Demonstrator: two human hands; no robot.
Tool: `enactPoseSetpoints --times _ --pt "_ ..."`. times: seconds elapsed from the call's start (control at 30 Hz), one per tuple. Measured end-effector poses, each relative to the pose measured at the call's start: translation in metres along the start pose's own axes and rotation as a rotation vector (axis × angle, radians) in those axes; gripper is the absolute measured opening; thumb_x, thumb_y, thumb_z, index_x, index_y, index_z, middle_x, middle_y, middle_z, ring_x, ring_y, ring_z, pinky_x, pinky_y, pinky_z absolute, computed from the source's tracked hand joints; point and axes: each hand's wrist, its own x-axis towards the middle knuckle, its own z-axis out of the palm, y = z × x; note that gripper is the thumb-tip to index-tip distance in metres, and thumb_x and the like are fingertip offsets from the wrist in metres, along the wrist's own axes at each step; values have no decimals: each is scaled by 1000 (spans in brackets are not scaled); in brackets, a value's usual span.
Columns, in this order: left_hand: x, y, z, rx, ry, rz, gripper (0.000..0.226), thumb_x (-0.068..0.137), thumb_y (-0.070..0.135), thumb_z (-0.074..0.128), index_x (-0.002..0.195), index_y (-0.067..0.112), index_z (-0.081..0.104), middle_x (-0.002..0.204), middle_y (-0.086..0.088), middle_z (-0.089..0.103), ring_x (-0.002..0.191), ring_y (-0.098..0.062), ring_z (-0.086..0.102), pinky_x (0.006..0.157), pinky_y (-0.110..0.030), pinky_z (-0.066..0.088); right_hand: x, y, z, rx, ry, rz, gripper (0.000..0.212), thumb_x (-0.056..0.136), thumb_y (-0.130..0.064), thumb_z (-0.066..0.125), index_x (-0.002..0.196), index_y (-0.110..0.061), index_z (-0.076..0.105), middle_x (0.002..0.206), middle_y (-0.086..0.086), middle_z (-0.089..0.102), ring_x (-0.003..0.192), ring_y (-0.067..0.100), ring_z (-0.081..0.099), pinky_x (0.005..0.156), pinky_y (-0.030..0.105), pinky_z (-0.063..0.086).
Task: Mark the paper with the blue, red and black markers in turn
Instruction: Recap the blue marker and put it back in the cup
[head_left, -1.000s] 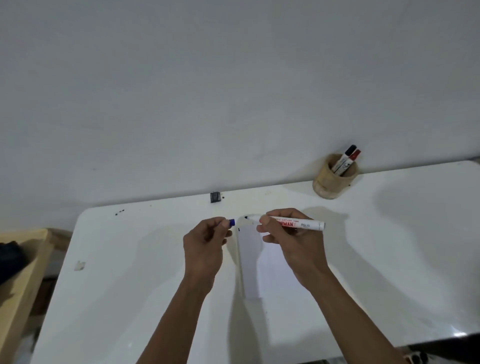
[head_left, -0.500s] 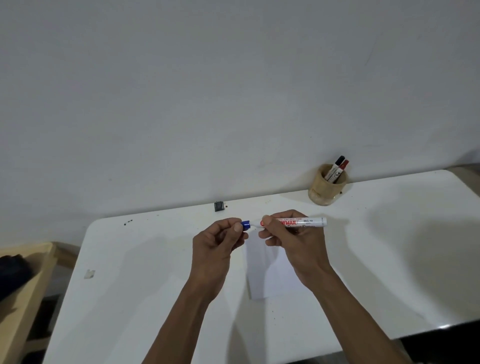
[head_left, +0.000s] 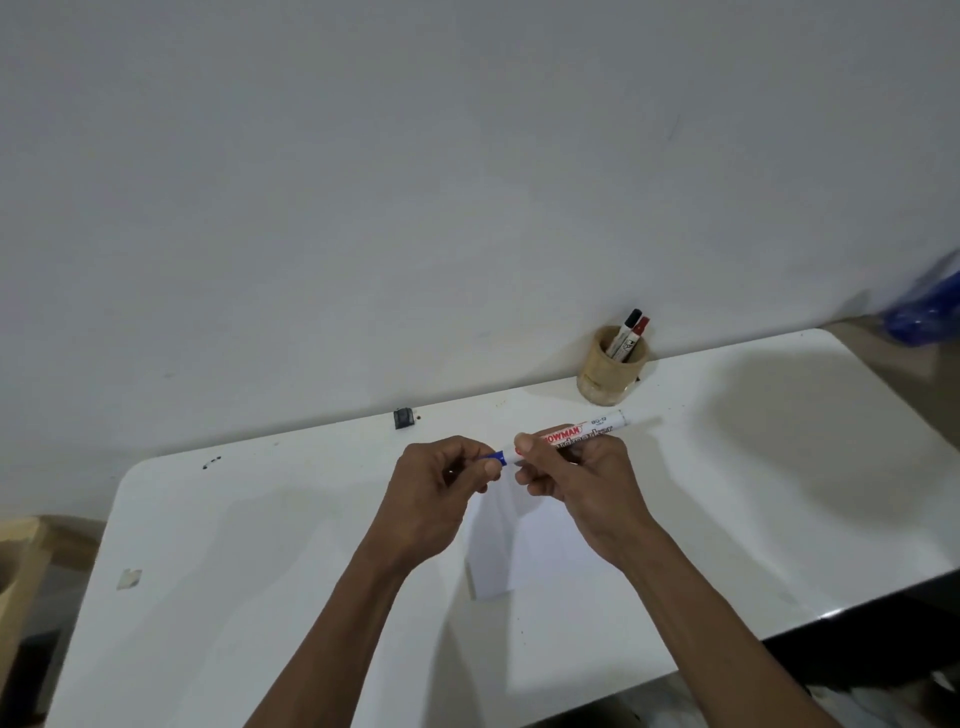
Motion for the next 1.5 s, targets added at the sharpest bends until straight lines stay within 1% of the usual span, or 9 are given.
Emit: enactPoseSetpoints --times 0.23,0.4,0.53,0.67,0.77,0.9,1.03,1.23,1.5 --pt "28 9 20 87 -22 -28 11 92 21 67 82 19 72 72 -1 70 64 -6 60 64 -17 48 12 -17 -42 104 217 -43 40 73 -7 88 105 -14 65 91 9 74 79 17 73 70 30 59" --pt "63 33 41 167 -46 27 9 92 22 66 85 20 71 72 4 67 60 -5 54 56 -13 44 36 -27 -99 -591 187 -336 26 69 -25 94 87 -29 76 77 -19 72 76 -5 62 71 11 48" --pt "94 60 74 159 -38 92 8 89 27 70 84 21 72 70 6 67 58 -6 55 54 -15 43 61 -28 -127 -1045 51 -534 22 81 -29 84 101 -24 78 88 -12 75 88 15 63 72 32 51" --pt "124 75 109 150 -12 69 26 78 30 82 100 22 69 89 10 72 80 -5 66 63 -16 52 90 -27 -149 -895 170 -608 15 89 -13 74 103 -16 69 83 -7 71 74 10 66 69 38 58" --pt "144 64 137 185 80 -28 54 71 32 87 118 22 60 105 8 68 91 -7 65 70 -16 51 112 -41 -164 -601 376 -491 51 90 -9 74 135 -20 52 81 -17 68 77 -4 68 70 9 52" --pt "167 37 179 205 170 -158 80 68 31 89 135 19 47 125 0 61 100 -12 58 74 -15 45 147 -50 -176 -351 455 -430 81 89 -3 74 152 -28 30 99 1 71 77 6 75 64 4 50" --pt "186 20 207 171 209 -213 87 67 28 91 138 19 41 135 3 55 113 -15 55 94 -29 47 172 -37 -181 -375 427 -424 78 89 -7 76 149 -34 33 101 -4 69 76 -3 73 70 7 54" --pt "202 13 220 103 238 -143 69 66 24 91 123 25 52 115 14 61 95 -2 60 87 -23 52 197 1 -183 -516 363 -448 47 90 -10 75 131 -20 56 103 0 73 86 10 69 76 10 54" --pt "202 7 221 86 258 -82 67 66 28 90 118 39 49 108 29 60 99 20 55 79 -9 48 201 10 -181 -578 363 -430 31 83 -4 78 111 -12 67 103 0 73 87 7 63 74 -2 42"
